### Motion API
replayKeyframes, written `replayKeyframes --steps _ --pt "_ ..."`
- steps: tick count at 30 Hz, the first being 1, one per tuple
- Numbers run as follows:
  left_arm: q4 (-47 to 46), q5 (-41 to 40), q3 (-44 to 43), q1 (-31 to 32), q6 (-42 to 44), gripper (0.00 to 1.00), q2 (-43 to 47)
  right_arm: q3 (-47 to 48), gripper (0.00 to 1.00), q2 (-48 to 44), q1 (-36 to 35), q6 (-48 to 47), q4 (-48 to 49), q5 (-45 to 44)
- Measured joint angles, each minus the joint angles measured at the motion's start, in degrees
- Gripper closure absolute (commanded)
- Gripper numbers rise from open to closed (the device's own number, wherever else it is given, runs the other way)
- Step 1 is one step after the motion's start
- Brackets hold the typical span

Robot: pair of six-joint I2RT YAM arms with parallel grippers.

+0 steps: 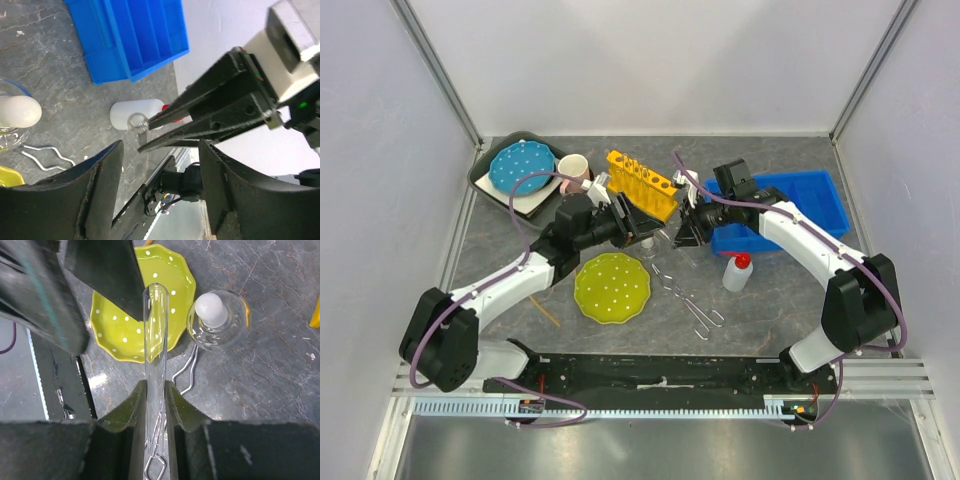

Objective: Organize the chemistry lab equipment

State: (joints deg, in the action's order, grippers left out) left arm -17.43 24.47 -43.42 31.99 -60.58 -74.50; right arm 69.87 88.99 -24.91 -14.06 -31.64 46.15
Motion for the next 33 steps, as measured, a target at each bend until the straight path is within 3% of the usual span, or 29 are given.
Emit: replayKeyframes --steps 11,20,24,28,31,32,33 --pt "7.58 -4.09 -5.57 2.51 3.69 0.51 -5.64 -0.85 0.8 -0.63 0.0 0.39 0.74 3.43" --pt "9.31 -4.66 -6.86 2.75 6.29 0.71 -5.75 -1.16 0.8 -0.87 0.0 0.37 0.79 4.22" --pt "9.62 -4.35 -7.13 2.95 6.99 0.86 -5.75 -1.7 0.78 -0.87 -0.07 0.33 0.92 4.37" --pt "9.94 -4.35 -7.34 3.08 7.82 0.93 -5.7 -1.81 0.63 -0.94 -0.07 0.02 0.96 4.44" --pt "11.34 -4.94 -7.43 3.06 9.73 0.95 -5.35 -1.77 0.42 -1.09 -0.04 -0.98 0.09 3.93" --pt "12.28 -5.4 -7.43 2.93 10.58 0.96 -5.05 -1.53 0.31 -1.14 0.02 -1.81 -0.72 3.45" --pt "13.42 -6.1 -7.54 2.78 11.65 0.96 -4.61 -1.09 0.28 -1.16 0.17 -2.62 -1.77 2.99"
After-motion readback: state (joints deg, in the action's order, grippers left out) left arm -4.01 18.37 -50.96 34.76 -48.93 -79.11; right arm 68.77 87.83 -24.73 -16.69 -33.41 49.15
